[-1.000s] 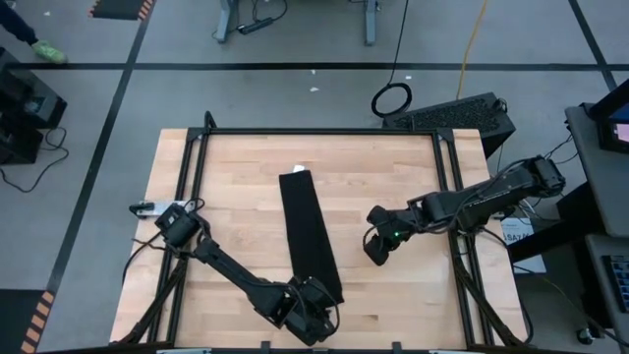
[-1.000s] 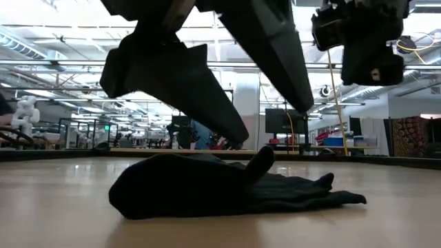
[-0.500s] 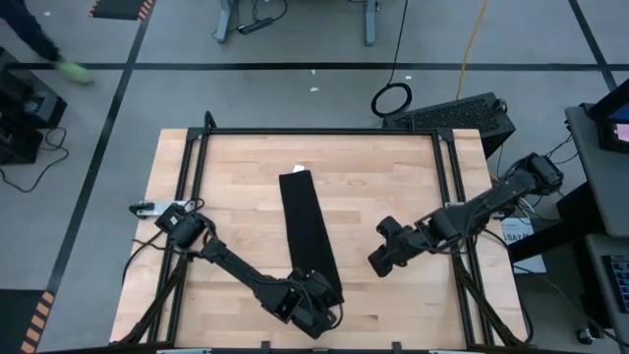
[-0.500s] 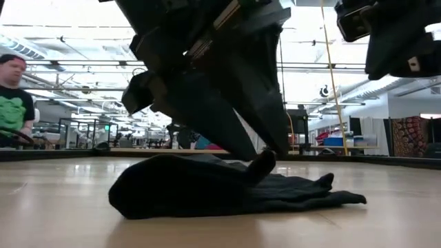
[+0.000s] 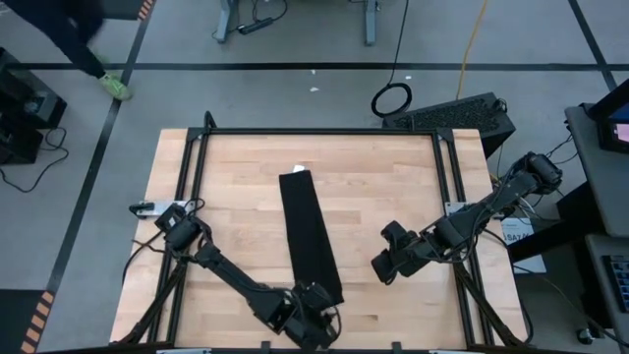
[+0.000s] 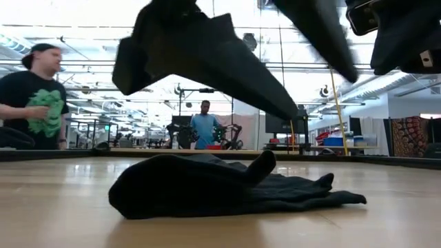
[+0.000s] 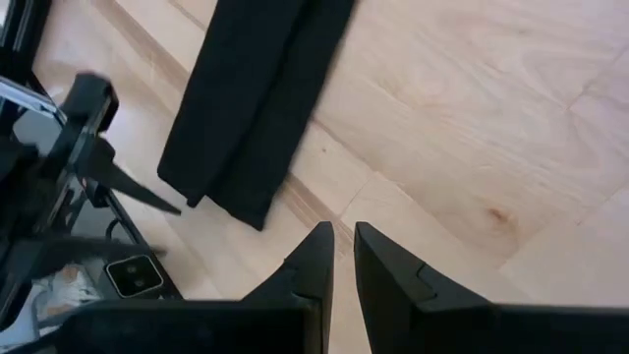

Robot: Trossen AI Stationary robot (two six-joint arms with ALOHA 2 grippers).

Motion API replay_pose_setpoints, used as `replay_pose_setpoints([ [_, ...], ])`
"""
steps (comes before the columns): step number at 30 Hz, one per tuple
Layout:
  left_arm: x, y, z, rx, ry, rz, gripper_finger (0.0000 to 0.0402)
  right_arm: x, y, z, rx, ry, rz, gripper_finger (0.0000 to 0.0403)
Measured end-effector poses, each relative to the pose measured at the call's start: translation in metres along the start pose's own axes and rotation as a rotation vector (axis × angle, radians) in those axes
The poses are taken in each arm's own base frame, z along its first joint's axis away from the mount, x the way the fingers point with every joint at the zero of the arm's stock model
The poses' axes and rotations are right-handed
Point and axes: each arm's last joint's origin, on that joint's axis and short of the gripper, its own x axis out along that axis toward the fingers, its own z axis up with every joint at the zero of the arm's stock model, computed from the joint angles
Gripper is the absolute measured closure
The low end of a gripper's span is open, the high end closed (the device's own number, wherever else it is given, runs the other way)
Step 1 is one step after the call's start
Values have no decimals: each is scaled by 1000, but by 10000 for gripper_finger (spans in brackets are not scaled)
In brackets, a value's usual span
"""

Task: Roll napkin
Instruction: Fold the black napkin

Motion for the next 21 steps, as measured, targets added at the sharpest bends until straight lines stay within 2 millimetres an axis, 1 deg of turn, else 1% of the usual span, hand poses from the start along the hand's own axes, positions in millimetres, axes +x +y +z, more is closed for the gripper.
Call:
replay_pose_setpoints([
  [4, -3, 0, -7, 34, -26, 33, 163, 0, 0, 1, -1, -38, -3, 367],
  [7, -3, 5, -9, 76, -24, 86, 136, 0, 0, 1, -15, -40, -4, 367],
  [11, -1, 12, -8, 138, 1, 135, 130, 0, 0, 1, -37, -40, -5, 367],
  [17, 15, 21, -7, 131, 36, 161, 130, 0, 0, 1, -62, -39, -7, 367],
  [21, 19, 24, -6, 122, 88, 156, 135, 0, 0, 1, -80, -39, -7, 367],
])
